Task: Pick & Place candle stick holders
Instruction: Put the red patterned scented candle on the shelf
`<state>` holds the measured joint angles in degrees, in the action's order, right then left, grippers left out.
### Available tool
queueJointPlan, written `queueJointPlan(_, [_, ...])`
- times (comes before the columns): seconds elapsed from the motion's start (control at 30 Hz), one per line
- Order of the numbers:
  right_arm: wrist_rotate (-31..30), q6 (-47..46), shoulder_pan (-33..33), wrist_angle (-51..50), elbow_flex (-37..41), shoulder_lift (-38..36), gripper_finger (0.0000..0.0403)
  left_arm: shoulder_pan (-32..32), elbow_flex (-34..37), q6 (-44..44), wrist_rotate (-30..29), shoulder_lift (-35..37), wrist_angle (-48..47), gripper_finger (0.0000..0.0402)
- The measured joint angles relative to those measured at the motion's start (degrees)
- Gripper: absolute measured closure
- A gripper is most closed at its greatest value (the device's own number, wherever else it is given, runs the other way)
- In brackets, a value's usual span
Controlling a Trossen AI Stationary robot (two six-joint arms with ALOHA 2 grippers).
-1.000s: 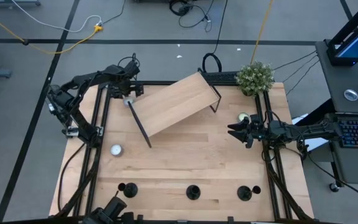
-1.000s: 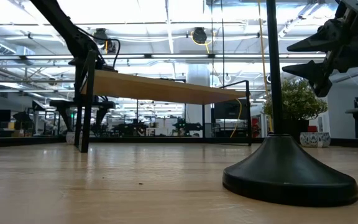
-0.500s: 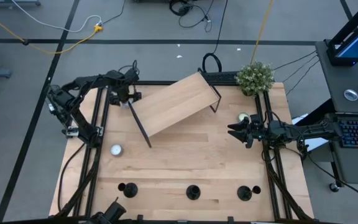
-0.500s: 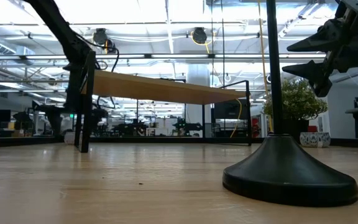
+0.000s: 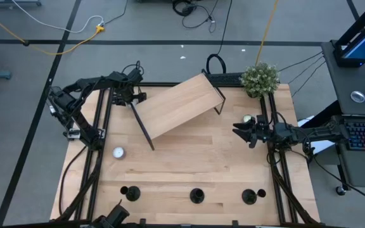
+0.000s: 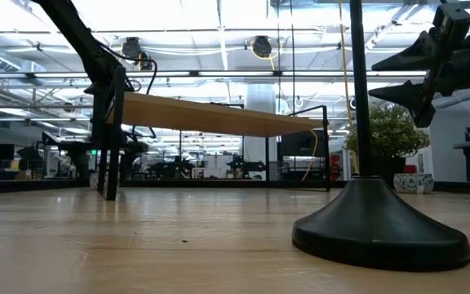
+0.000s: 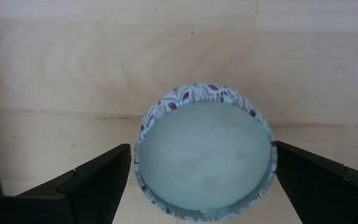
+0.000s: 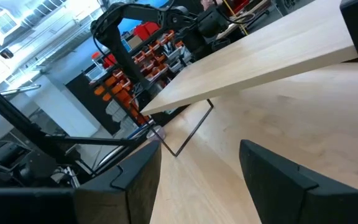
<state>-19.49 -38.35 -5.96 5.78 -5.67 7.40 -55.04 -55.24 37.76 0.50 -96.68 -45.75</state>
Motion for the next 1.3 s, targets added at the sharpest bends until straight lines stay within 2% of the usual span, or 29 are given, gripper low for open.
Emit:
queueJointPlan(0.23, [0.0, 0.0, 0.0, 0.0, 0.0, 0.0, 0.0191, 0.0, 0.0, 1.0, -1.6, 0.0, 1.5, 0.0021])
queueJointPlan(0.57, [0.0, 0.0, 0.0, 0.0, 0.0, 0.0, 0.0191, 0.0, 0.0, 2.2, -3.2, -0.1, 1.5, 0.0104])
queueJointPlan(0.77, [0.0, 0.0, 0.0, 0.0, 0.0, 0.0, 0.0191, 0.0, 0.0, 4.0, -3.8, -0.1, 1.3, 0.0091])
queueJointPlan(0.93, [0.0, 0.0, 0.0, 0.0, 0.0, 0.0, 0.0191, 0.0, 0.0, 4.9, -5.0, -0.1, 1.3, 0.0107])
queueJointPlan(1.3, [0.1, 0.0, 0.0, 0.0, 0.0, 0.0, 0.0191, -1.5, -0.9, 6.3, -5.5, 2.3, 1.3, 0.0107])
